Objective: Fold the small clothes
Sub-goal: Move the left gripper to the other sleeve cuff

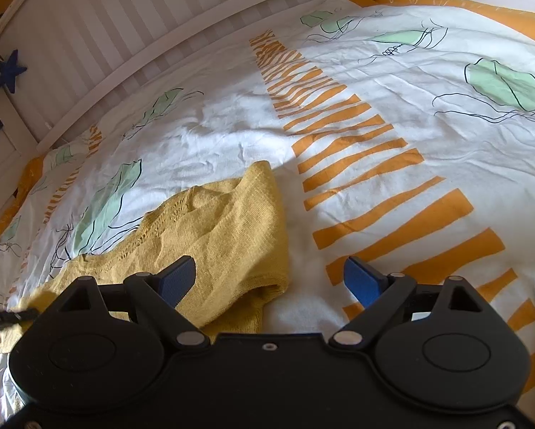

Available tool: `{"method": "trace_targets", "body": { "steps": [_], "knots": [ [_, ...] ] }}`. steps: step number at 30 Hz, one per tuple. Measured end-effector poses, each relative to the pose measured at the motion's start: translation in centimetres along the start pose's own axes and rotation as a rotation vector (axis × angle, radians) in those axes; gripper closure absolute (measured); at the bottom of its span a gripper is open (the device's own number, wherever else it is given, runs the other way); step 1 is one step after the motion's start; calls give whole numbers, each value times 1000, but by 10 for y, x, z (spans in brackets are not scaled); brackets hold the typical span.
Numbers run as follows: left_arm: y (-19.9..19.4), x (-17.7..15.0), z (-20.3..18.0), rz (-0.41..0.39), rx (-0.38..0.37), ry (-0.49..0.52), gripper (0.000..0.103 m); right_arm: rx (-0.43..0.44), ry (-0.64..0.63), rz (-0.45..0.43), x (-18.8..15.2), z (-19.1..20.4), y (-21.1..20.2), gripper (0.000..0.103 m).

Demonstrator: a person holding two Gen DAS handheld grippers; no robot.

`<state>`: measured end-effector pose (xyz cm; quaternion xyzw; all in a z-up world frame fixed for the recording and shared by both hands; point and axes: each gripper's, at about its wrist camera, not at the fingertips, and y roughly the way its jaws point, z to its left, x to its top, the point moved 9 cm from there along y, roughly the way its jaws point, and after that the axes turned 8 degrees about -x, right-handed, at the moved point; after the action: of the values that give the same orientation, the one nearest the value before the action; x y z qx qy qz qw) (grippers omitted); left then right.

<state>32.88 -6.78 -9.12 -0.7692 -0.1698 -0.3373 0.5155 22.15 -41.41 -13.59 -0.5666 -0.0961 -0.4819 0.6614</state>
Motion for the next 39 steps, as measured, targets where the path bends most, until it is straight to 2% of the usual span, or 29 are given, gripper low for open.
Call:
{"method": "trace_targets", "body": {
  "steps": [5,9,13,16,23,29,36,37,38,39],
  "knots": [
    [3,16,32,-3,79,-35,98,-3,-14,2,-1,2,1,12],
    [20,0,45,65,85,-52,97,-18,-49,8,-3,6,4,12],
    [32,-17,54,107,102,-63,92,-41,-82,13,-6,7,8,12],
    [34,-21,57,98,96,-72,83,-60,-109,21,-9,8,10,12],
    [33,-25,53,78,89,-43,75,-107,-198,34,-17,12,17,10],
    [32,-26,49,83,93,51,72,-109,-271,23,-24,17,22,1],
    [23,-26,55,82,114,55,72,-111,-286,8,-25,19,23,1],
    [21,-26,56,78,132,63,69,-109,-285,4,-25,19,23,0],
    [19,-26,60,77,164,69,59,-106,-285,0,-25,19,23,0],
    [17,-26,64,75,194,66,55,-104,-284,-4,-25,19,23,0]
  ]
}}
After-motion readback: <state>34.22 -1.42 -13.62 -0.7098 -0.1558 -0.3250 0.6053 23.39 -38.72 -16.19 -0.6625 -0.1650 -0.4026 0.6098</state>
